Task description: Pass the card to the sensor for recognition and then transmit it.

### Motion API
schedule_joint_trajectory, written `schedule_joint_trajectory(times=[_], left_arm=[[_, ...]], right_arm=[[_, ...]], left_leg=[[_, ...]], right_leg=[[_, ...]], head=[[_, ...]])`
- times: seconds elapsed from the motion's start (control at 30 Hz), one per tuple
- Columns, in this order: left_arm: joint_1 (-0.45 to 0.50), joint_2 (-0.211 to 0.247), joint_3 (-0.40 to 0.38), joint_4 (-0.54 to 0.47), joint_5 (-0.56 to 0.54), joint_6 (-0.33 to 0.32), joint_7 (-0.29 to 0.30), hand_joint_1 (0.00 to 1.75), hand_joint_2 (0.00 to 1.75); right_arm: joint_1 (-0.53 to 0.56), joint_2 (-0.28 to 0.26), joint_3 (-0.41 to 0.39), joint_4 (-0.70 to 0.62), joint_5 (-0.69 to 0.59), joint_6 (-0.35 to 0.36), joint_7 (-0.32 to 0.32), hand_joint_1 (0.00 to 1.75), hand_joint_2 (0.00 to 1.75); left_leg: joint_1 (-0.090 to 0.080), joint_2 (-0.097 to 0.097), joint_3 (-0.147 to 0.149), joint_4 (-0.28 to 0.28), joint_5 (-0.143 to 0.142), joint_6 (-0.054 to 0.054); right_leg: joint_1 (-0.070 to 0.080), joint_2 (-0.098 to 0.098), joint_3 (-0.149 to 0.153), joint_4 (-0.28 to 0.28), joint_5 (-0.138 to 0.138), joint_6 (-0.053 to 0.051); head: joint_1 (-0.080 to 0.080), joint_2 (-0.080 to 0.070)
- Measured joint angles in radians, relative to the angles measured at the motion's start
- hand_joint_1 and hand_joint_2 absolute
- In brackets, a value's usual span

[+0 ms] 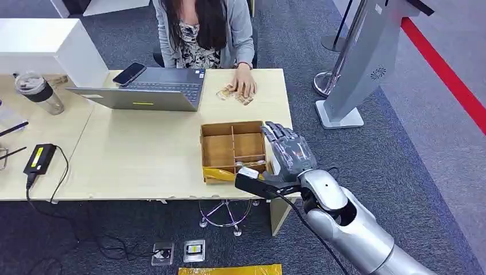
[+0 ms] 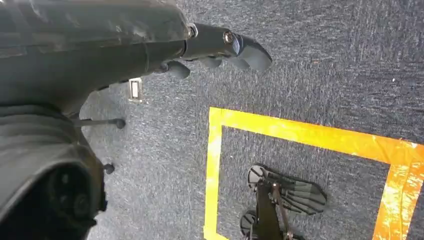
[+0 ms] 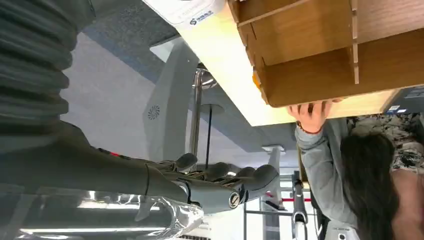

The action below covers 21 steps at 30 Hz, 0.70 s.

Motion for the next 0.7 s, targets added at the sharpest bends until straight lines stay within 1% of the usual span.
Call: schedule_joint_trajectory(times=[0.17,0.3,0.7], left_arm=[[0.000,-0.002,0.000,0.000,0.000,-0.001,0.000,0.00,0.00],[0.000,-0.002,0.000,0.000,0.000,-0.001,0.000,0.00,0.00],[0.000,-0.002,0.000,0.000,0.000,-0.002,0.000,0.00,0.00]], right_arm=[[-0.001,0.015,0.001,0.036,0.019,-0.006,-0.028,0.00,1.75],[-0.002,0.032,0.002,0.067,0.023,-0.016,-0.038,0.00,1.75],[-0.003,0.069,0.002,0.144,0.026,-0.027,-0.048,0.00,1.75]], left_leg=[[0.000,0.000,0.000,0.000,0.000,0.000],[0.000,0.000,0.000,0.000,0.000,0.000],[0.000,0.000,0.000,0.000,0.000,0.000]], right_leg=[[0.000,0.000,0.000,0.000,0.000,0.000],[0.000,0.000,0.000,0.000,0.000,0.000],[0.000,0.000,0.000,0.000,0.000,0.000]], head=[[0.000,0.000],[0.000,0.000],[0.000,0.000]])
